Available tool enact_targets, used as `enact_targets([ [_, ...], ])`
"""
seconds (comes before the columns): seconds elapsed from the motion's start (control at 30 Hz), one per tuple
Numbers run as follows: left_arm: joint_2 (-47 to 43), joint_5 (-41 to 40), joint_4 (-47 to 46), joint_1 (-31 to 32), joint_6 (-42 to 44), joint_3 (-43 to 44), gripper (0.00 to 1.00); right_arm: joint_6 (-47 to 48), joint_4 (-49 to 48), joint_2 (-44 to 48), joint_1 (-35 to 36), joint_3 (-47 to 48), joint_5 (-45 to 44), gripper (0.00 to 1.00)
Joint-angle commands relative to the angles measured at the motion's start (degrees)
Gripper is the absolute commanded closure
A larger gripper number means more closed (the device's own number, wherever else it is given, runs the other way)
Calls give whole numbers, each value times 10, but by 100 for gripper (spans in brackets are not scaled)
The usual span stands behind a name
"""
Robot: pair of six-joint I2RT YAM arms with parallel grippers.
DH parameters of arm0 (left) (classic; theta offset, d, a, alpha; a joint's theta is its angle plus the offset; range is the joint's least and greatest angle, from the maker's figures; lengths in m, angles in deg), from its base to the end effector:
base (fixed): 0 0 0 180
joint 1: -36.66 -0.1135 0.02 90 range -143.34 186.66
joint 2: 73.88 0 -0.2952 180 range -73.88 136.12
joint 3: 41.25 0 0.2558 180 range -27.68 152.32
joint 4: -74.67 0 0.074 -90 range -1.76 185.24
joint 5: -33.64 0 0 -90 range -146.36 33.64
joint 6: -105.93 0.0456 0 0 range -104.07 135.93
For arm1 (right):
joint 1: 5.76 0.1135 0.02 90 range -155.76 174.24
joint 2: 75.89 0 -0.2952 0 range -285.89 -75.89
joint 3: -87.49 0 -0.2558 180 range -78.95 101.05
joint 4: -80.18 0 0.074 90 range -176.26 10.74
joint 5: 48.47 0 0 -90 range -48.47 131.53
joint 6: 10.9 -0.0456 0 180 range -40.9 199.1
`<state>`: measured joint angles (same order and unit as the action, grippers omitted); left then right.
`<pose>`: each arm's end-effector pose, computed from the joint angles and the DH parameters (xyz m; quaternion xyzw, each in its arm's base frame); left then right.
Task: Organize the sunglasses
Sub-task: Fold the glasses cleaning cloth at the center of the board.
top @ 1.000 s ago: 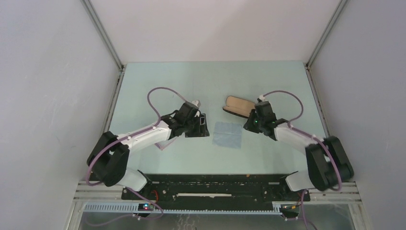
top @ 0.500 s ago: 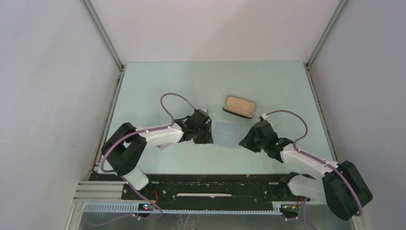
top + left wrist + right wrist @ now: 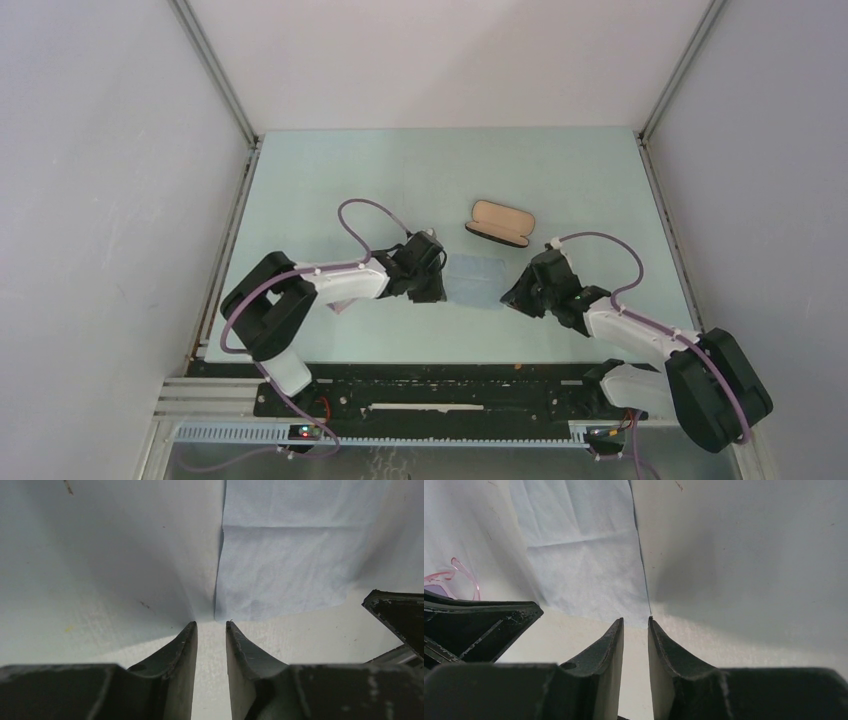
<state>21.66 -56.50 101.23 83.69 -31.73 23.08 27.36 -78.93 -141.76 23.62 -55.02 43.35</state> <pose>0.2257 -0.2422 0.1736 -0.0056 0.9607 -0.2033 0.1889 0.1757 0.1006 0.1707 0.1763 0.9207 0.2376 0.2547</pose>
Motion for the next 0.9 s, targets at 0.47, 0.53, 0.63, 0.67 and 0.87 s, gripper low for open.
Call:
enact_targets([
  [0.47, 43, 23, -9, 5, -11, 31, 77, -48, -66, -66, -19, -29, 15, 66],
  [0.53, 45, 25, -9, 4, -11, 32, 78, -48, -68, -70, -21, -29, 14, 65],
  [0.63, 47, 26, -8, 5, -10, 34, 82, -50, -68, -74, -21, -29, 15, 66],
  [0.67, 48, 26, -9, 5, -10, 35, 82, -51, -68, -74, -21, -29, 14, 66],
  [0.87, 49, 25, -6, 4, -4, 40, 98, -54, -57, -55, -21, -36, 3, 67],
])
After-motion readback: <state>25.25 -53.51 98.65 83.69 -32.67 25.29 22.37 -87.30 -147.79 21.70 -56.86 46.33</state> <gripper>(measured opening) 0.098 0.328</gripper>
